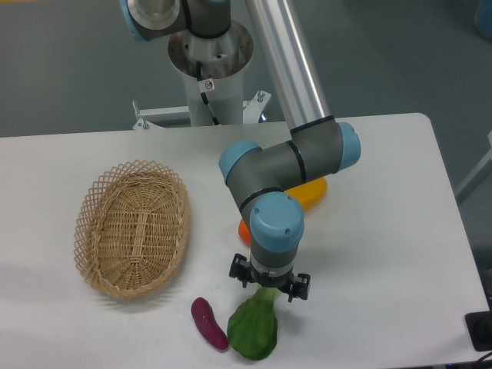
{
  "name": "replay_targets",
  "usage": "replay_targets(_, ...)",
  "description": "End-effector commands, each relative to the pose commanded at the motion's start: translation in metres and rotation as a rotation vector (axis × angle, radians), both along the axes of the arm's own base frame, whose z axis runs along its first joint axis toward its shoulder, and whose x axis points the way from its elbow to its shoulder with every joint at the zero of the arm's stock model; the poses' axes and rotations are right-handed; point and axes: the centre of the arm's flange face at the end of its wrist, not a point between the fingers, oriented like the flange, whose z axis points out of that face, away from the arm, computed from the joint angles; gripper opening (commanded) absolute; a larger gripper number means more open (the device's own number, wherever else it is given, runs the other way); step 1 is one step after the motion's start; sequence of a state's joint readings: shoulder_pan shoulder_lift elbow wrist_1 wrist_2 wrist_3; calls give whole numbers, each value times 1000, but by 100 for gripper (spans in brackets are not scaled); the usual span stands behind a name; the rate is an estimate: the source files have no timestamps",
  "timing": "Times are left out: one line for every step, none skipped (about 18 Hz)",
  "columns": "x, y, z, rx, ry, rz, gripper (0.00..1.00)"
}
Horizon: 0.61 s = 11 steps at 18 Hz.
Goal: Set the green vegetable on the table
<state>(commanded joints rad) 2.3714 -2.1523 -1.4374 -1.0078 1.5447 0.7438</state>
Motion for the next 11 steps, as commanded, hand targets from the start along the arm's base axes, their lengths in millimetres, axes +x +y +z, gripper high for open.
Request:
replay_targets(-7, -6, 5, 5, 7, -8, 100)
replay_targets(-16, -13, 13, 10, 13, -9, 100)
replay_targets(-24, -20, 21, 17, 20, -23, 100)
replay_targets(-34, -30, 31, 27, 34, -43, 100)
replay_targets(-42, -36, 39, 37, 42, -70, 100)
replay_targets(-46, -38, 43, 51, 43, -90, 100)
replay_targets(-49, -41, 47, 56, 48, -96, 100)
replay_targets(-56, -45, 50, 55, 54, -86, 100)
replay_targets(-61, -49, 52, 54, 59, -81, 100)
replay_targets(-70, -56, 54, 48, 60, -80, 100)
replay_targets(-79, -63, 58, 42, 61, -97, 100)
